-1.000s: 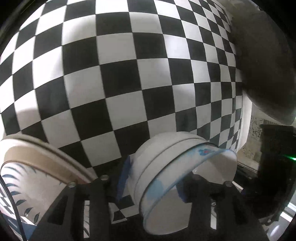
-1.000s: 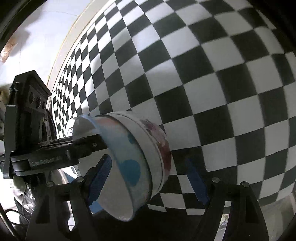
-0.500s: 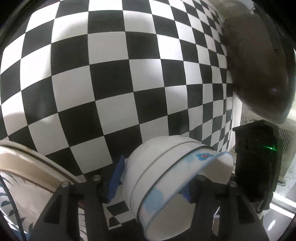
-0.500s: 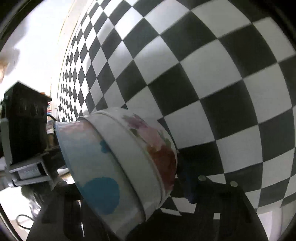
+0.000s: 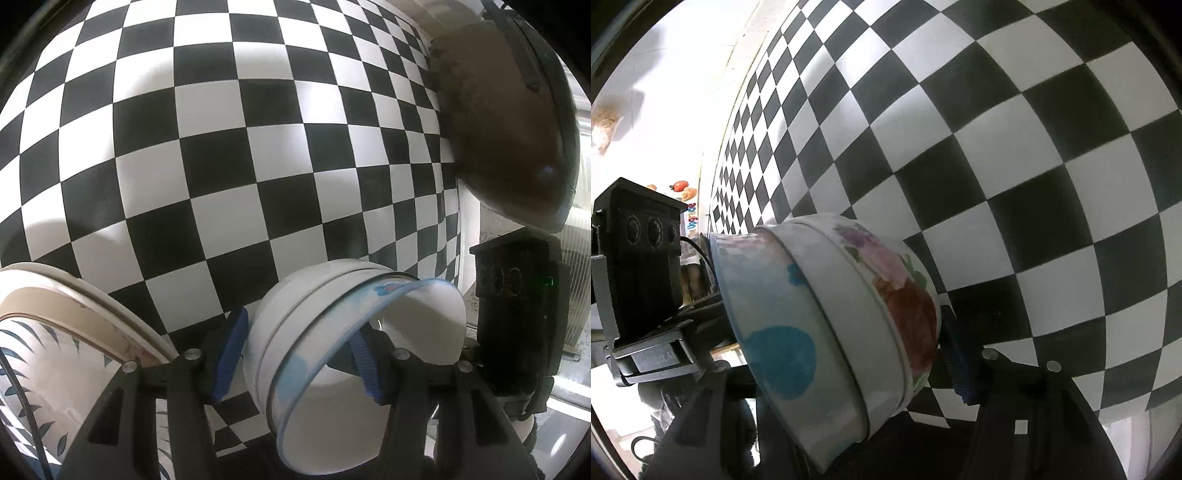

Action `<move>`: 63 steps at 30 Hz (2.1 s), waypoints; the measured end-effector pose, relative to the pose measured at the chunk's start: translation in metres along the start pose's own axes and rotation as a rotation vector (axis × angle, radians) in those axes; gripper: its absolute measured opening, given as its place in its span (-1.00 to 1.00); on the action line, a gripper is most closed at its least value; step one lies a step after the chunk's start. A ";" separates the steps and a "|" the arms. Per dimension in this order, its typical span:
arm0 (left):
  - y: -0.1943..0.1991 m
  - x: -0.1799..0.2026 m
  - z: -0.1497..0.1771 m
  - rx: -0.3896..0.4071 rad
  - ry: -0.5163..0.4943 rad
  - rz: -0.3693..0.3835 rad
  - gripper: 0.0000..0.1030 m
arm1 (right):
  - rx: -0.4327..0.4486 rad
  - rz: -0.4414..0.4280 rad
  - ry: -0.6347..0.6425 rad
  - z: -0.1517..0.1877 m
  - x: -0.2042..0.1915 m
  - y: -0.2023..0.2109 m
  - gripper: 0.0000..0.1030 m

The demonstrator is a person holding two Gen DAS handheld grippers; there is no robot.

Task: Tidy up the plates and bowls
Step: 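Lift the three nested bowls together with both grippers, then carry the bowl stack over the blue-striped plate stack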

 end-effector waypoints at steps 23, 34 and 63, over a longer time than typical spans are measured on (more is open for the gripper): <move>0.093 -0.011 0.035 0.105 0.017 -0.035 -0.01 | 0.008 0.001 0.137 0.013 -0.137 0.023 0.08; 0.135 -0.069 0.061 0.166 0.106 -0.061 -0.01 | -0.035 -0.004 0.231 0.033 -0.197 -0.021 0.07; 0.138 -0.132 0.060 0.161 0.193 -0.089 0.00 | -0.094 0.032 0.292 0.024 -0.235 -0.085 0.07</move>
Point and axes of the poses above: each gripper's, at about its wrist camera, not at the fingertips, and y roughly against the way its jaws point, x to its right, z to its underside, the point moved 3 cm from there along -y, roughly the way its jaws point, and after that the axes turned 15 degrees about z, right-handed, at the moved point
